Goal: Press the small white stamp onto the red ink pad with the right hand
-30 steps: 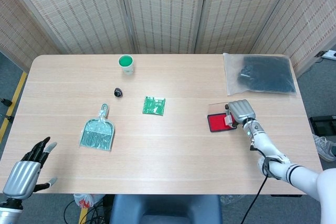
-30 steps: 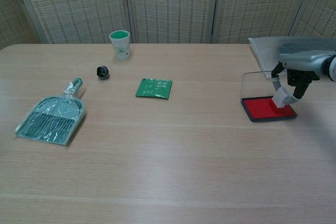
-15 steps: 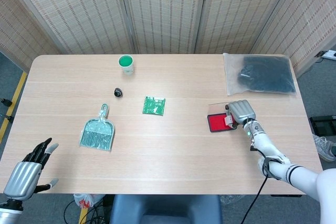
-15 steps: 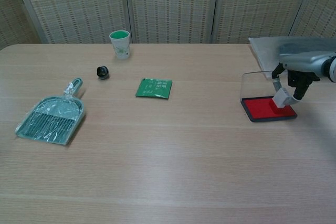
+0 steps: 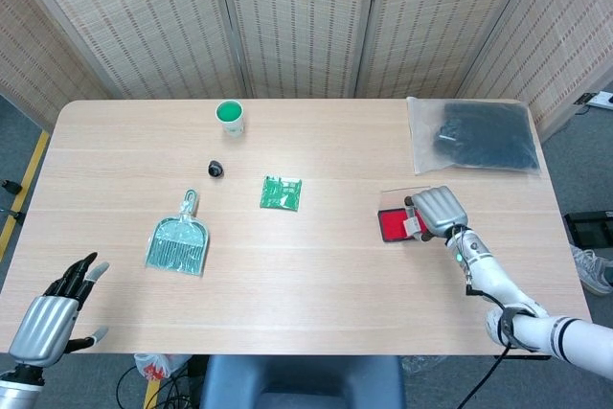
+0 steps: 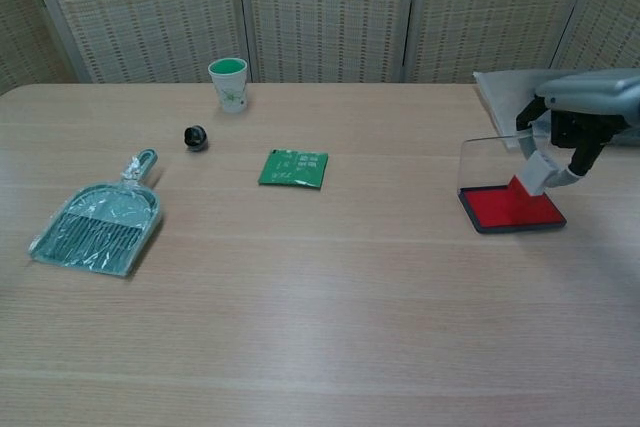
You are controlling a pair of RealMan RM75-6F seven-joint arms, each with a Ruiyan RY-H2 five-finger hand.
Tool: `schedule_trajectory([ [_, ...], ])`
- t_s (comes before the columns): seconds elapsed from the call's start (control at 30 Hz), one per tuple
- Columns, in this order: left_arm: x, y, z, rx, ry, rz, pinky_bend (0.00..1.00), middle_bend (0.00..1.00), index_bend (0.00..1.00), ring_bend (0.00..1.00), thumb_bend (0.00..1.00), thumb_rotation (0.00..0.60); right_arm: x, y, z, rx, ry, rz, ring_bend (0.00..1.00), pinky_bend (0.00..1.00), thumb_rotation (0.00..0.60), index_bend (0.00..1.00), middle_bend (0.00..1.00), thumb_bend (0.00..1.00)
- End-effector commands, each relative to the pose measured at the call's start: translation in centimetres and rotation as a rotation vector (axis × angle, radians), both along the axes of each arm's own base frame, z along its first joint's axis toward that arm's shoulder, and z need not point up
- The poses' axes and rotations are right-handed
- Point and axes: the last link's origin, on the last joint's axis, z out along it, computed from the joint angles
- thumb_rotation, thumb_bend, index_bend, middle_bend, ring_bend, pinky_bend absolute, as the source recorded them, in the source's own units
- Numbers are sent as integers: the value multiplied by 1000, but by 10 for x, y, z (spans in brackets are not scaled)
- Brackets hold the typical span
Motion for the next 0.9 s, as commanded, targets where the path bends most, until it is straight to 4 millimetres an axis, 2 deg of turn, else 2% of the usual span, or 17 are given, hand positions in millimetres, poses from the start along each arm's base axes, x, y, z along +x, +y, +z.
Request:
schedule_trajectory([
  [0.03, 0, 0, 1, 2, -4, 2, 282, 36, 109, 95, 201, 600, -2, 11, 0, 29, 14, -2, 847, 826, 600, 882, 998, 289],
  [0.43, 0, 1, 3, 5, -15, 1, 282, 36, 111, 96, 200, 600, -6, 30, -28, 135, 59, 19, 825, 825, 600, 882, 971, 286],
  [0.9, 0, 1, 5, 10, -24, 5, 282, 36, 112, 96, 200, 600, -12, 29, -41, 138, 135, 18, 812, 825, 600, 882, 949, 281],
])
